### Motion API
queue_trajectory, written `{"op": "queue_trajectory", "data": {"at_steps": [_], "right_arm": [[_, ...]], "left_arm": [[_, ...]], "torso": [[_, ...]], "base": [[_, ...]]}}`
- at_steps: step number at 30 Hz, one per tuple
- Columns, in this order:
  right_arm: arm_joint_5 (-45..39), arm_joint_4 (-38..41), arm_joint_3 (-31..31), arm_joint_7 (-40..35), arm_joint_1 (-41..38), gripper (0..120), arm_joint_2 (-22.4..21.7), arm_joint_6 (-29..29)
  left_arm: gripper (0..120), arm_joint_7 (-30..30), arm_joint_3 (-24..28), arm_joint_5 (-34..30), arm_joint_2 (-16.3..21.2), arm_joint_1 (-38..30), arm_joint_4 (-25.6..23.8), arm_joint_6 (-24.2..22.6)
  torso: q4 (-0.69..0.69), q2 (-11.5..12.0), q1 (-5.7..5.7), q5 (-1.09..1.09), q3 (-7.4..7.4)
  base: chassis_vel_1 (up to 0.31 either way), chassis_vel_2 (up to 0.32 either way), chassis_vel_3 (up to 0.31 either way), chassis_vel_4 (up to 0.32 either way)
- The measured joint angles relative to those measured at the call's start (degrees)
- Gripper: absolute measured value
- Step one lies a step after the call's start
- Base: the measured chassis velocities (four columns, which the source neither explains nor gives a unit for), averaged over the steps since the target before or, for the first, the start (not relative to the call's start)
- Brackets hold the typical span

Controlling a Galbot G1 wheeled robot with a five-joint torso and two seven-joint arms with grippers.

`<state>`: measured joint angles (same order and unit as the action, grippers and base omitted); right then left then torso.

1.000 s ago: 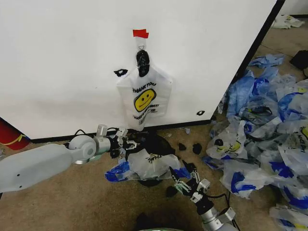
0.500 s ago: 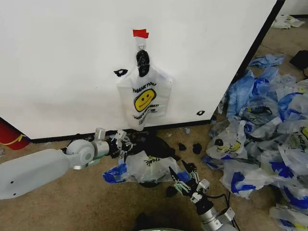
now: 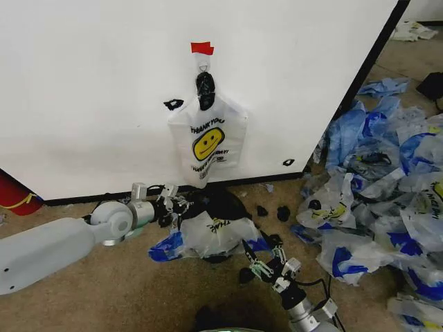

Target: Pick up the garbage bag from the wall and place it over the trash bin.

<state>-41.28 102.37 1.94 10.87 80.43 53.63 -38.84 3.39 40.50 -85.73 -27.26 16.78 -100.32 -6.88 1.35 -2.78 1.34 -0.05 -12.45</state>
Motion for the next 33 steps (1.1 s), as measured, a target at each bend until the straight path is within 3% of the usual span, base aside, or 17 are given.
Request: {"op": "queue_trajectory", "data": {"at_steps": [5,6,12,13,17,22,33], "right_arm": [[0.0,0.0,1.3,-0.5,-1.1,73,-0.5,0.2],[0.0,0.0,1.3,-0.5,-1.1,73,-0.5,0.2],[-0.1,-0.1,2.7,-0.7,-2.4,71,-0.8,0.4],[-0.1,-0.1,2.7,-0.7,-2.4,71,-0.8,0.4],[-0.1,-0.3,3.6,-0.8,-3.2,69,-1.0,0.4],[-0.2,-0.4,4.5,-0.9,-4.1,69,-1.0,0.5],[-0.3,-0.4,5.0,-1.1,-4.5,69,-1.5,0.6]], "left_arm": [[3,-9.6,-14.5,-4.3,2.4,15.3,-8.3,0.0],[3,-9.6,-14.5,-4.3,2.4,15.3,-8.3,0.0],[3,-22.1,-33.6,-5.2,3.7,34.0,-15.8,0.8],[3,-22.1,-33.6,-5.2,3.7,34.0,-15.8,0.8],[3,-27.7,-42.4,-3.9,2.9,44.2,-19.5,2.4],[3,-34.0,-45.2,-2.8,1.0,48.8,-22.0,4.9],[3,-46.9,-45.8,-0.7,-6.4,51.4,-26.9,8.7]], "torso": [[-0.01,0.0,0.0,-0.01,0.0],[-0.01,0.0,0.0,-0.01,0.0],[-0.01,0.0,0.0,0.02,0.01],[-0.01,0.0,0.0,0.02,0.01],[0.0,0.0,-0.01,-0.01,0.01],[-0.01,0.0,0.0,-0.01,0.0],[0.0,0.0,0.0,0.0,0.0]], "base": [[0.0,0.0,0.0,0.0],[0.0,0.0,0.0,0.0],[0.0,0.0,0.0,0.0],[0.0,0.0,0.0,0.0],[0.0,0.0,0.0,0.0],[0.0,0.0,0.0,0.0],[0.0,0.0,0.0,0.0]]}}
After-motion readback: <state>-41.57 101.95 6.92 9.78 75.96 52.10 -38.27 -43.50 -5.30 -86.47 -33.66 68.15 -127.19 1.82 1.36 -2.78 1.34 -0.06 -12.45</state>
